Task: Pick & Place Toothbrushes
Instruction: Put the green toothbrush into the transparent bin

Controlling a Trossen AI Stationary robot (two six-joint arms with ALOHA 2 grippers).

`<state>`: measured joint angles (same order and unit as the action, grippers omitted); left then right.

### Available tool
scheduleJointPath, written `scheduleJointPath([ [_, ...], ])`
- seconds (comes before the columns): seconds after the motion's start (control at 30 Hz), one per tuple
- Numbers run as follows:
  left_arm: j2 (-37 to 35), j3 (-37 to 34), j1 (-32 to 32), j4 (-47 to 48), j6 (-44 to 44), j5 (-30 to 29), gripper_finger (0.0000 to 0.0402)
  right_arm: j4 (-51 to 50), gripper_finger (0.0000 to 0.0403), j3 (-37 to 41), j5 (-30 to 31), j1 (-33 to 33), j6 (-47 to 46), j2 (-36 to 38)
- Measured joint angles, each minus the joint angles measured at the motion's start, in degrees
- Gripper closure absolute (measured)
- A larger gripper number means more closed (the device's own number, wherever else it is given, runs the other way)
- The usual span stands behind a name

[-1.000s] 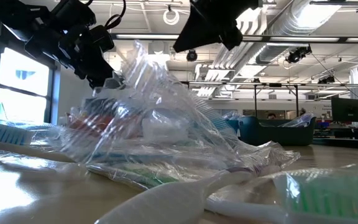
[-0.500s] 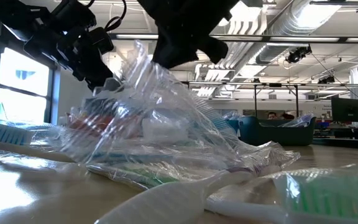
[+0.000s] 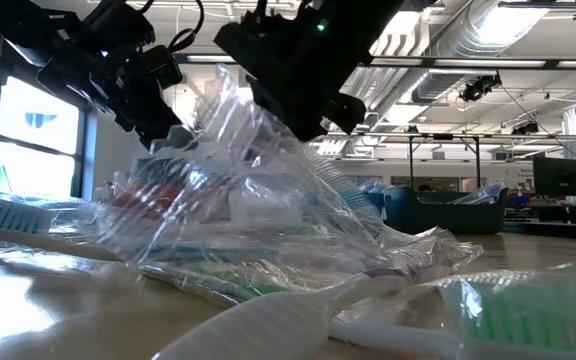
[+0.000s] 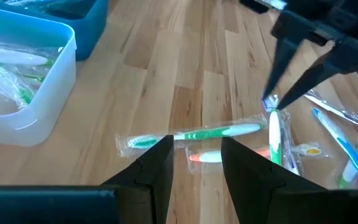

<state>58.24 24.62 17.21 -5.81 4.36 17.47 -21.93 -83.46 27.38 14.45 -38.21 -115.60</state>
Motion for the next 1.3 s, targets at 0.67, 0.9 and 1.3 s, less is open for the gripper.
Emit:
scheduleJointPath([
  [0.67,0.00,0.00,0.00,-0.06,-0.17,-0.14,0.0270,-1.32,0.0269,0.07,-2.27,-1.32,-8.75,-5.36],
  [0.9,0.00,0.02,0.00,-0.05,-0.20,-0.26,0.0270,0.05,0.0270,0.07,-2.02,-1.32,-8.75,-5.89],
  [1.3,0.00,0.02,0.01,-0.09,-0.19,-0.43,0.0270,0.48,0.0270,-0.05,-1.96,-1.34,-11.48,-8.41],
])
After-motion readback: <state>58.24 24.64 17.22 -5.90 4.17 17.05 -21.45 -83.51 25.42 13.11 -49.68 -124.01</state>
